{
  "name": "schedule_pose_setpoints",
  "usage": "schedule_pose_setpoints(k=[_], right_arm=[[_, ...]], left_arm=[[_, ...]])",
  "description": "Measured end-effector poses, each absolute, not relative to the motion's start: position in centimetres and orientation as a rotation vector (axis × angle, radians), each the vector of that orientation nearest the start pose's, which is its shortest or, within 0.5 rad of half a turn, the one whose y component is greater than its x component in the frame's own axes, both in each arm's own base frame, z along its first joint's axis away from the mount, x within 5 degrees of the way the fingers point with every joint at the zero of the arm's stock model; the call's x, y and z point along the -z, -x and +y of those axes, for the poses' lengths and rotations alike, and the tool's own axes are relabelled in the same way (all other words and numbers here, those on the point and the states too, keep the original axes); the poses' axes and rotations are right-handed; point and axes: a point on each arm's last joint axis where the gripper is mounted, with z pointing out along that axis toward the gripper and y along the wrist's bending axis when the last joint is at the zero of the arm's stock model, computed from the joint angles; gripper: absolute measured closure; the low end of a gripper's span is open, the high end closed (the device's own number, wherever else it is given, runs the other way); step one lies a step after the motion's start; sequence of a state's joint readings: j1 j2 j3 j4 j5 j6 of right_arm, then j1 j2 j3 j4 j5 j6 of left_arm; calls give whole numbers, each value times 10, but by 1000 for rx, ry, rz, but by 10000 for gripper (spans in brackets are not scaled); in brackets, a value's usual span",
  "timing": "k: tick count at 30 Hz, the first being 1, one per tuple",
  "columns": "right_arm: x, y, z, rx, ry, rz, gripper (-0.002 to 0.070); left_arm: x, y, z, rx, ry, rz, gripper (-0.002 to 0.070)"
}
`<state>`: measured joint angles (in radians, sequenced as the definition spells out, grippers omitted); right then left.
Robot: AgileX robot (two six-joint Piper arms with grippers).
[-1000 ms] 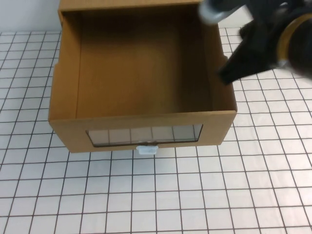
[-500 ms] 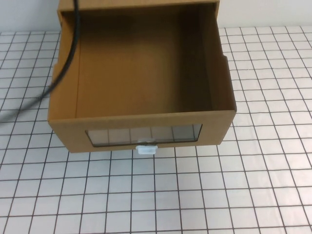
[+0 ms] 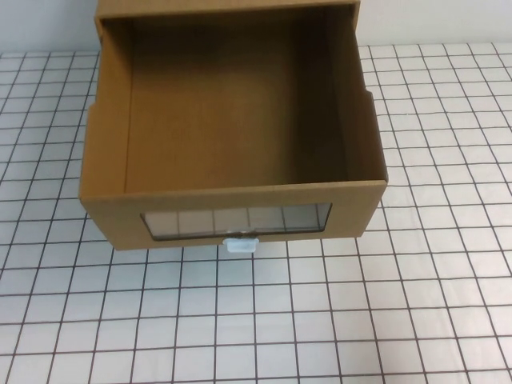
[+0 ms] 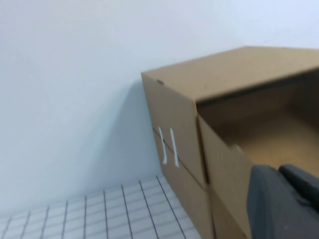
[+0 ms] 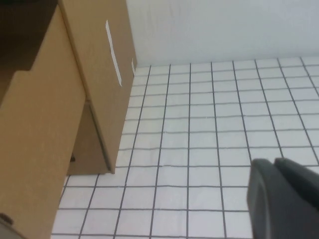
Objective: Open the shoe box
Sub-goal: 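Pull the top drawer of the cardboard box fully open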
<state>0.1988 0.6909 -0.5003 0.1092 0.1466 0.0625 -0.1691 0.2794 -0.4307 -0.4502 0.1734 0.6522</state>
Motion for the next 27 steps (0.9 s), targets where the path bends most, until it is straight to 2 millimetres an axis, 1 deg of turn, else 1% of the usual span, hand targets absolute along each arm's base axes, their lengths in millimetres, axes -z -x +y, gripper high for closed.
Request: schedule_pose_setpoints(k=[2,5,7,11,14,17,27], right_arm=[[-300,-132,28,-278,34,1793,689],[-291,-116,25,-285,30,1760,689],[-283,-107,23,-296,21,1744,689],[-276,-94,20,-317,-2,1660,689],[-273,-88,18,-318,-7,1601,689],[-272,-86,17,-319,-8,1585,689],[-268,-86,18,-318,-4,1624,689]], left_arm=[[-302,-56,-17,41,-327,1448,679],[-272,-49,-16,73,-309,1462,679],[-252,-49,-16,79,-308,1487,679],[-216,-54,-16,86,-300,1567,679],[-196,-57,-16,101,-280,1616,679],[-192,-57,-17,111,-280,1633,679],[-191,-57,-17,119,-284,1642,679]])
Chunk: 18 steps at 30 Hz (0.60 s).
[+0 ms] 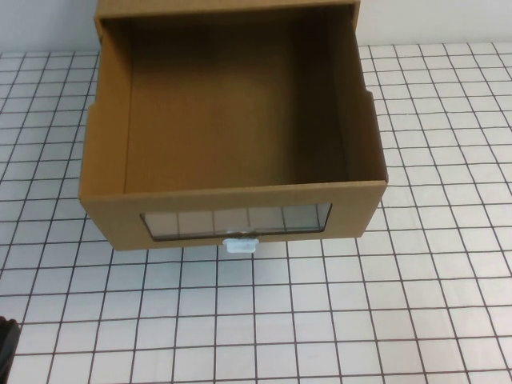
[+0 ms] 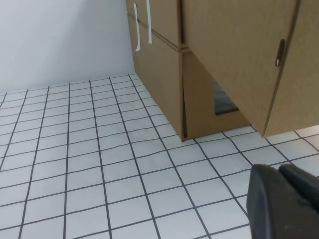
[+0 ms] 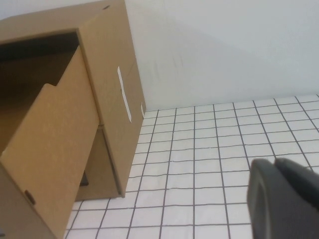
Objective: Open the shoe box
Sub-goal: 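Pull the top drawer of the cardboard box fully open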
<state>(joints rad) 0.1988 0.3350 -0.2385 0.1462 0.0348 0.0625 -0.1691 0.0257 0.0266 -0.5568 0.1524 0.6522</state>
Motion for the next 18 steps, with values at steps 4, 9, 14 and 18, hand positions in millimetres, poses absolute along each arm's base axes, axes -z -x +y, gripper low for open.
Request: schedule_pose_setpoints(k=[4,9,14,18], right_arm=[[-268,-86,18,-318,-4,1628,689],[-267,-86,18,-318,-3,1632,689],[-266,-86,18,-317,-4,1634,689],[-244,-82,11,-247,-40,1657,689]], left_arm=[[-191,-57,-17,120,-283,1642,679],[-191,-57,-17,120,-283,1642,679],[-191,-57,-17,120,-283,1642,679],[-191,-57,-17,120,-283,1642,679]])
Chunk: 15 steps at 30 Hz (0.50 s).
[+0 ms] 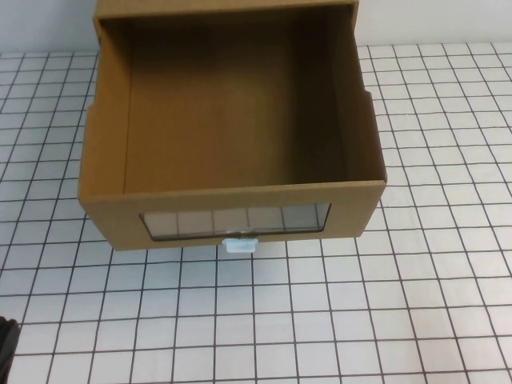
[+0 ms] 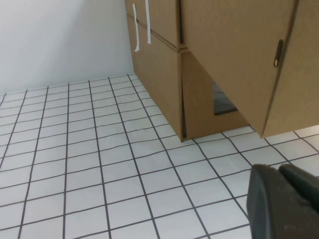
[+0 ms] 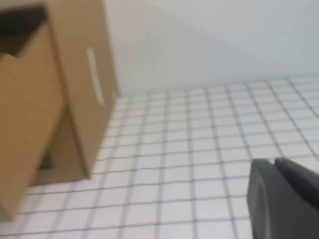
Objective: Open the shoe box
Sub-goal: 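Pull the top drawer of the cardboard box fully open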
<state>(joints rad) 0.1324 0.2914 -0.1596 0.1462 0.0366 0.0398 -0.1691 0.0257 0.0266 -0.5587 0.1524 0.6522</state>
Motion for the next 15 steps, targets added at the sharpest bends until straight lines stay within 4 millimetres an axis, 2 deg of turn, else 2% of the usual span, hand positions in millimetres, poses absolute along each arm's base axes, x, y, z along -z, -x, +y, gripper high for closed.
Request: schedule_pose_setpoints(k=[5,10,15], right_arm=[[-202,-66,1,-137,-116,1640,689],[-192,-57,1,-101,-88,1654,689],[-176,-54,2,-90,-73,1834,690]], left_arm=[[-191,-57,-17,120,-283,1642,679],[-191,-57,-17,120,-283,1642,679],[-191,-57,-17,120,-283,1642,679]])
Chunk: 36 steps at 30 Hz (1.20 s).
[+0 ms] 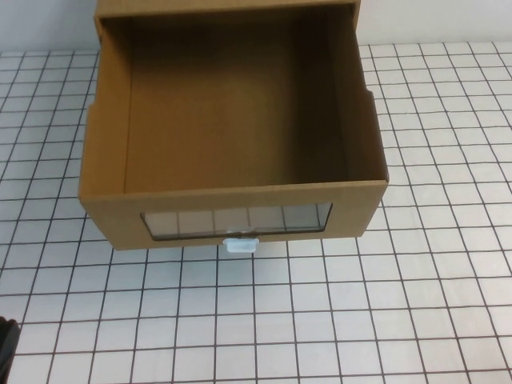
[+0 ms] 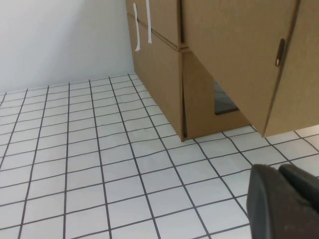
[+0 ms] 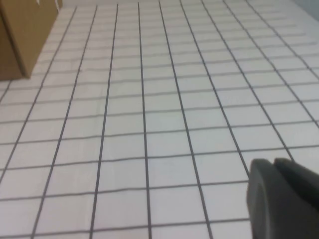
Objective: Open the shoe box
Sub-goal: 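Pull the top drawer of the cardboard box fully open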
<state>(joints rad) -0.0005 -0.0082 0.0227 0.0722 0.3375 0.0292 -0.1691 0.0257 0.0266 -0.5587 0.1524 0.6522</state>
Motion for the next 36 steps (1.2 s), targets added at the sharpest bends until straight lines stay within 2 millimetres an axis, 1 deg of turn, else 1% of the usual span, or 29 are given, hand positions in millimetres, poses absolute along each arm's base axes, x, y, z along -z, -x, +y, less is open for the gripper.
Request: schedule_pose_setpoints(k=[4,28,32,36], right_arm=[[-171,-52,2,-91,-72,1886,689],[-170,-52,2,-91,-72,1891,689],[-170,-52,3,-91,-72,1893,689],[-170,-52,3,-91,-72,1893,689]], left_arm=[[-191,-57,-17,120,-283,1642,679],[-191,-57,-17,120,-283,1642,679],[-191,-57,-15,55,-310,1633,679],[-190,-56,-8,-24,-248,1645,679]])
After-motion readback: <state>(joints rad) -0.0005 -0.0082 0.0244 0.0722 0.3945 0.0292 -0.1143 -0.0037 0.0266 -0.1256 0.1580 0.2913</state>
